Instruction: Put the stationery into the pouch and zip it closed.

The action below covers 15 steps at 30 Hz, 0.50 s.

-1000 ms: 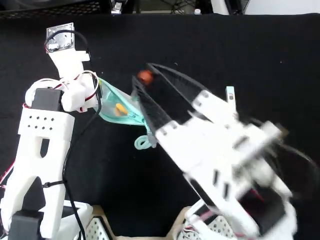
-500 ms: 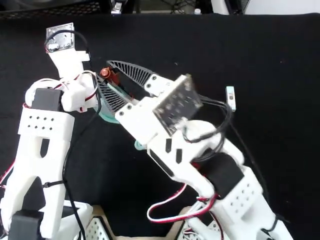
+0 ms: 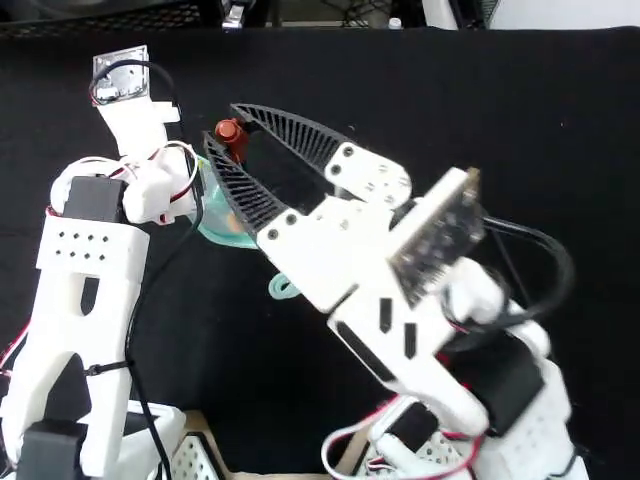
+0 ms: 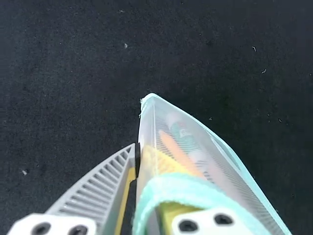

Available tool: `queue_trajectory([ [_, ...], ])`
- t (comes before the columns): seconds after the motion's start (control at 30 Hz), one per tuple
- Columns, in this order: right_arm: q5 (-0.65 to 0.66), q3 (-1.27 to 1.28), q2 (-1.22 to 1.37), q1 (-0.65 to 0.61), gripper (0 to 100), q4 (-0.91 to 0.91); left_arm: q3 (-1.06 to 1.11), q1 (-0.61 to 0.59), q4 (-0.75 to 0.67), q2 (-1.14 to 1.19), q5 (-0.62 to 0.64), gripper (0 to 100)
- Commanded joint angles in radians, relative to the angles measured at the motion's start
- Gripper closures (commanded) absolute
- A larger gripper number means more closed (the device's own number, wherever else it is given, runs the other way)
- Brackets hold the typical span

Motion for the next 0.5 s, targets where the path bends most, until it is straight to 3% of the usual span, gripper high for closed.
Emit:
queue_trajectory([
  [0.0, -0.012, -0.079, -0.005, -0.035, 98.6, 0.037, 0.093, -0.018, -0.041, 0.13, -0.009, 97],
  [0.27, -0.005, 0.025, 0.002, -0.074, 98.6, 0.037, 0.093, -0.021, -0.041, 0.13, -0.009, 97],
  [0.47, -0.002, 0.277, -0.002, -0.008, 98.6, -0.123, 0.093, -0.021, -0.041, 0.13, -0.009, 97],
])
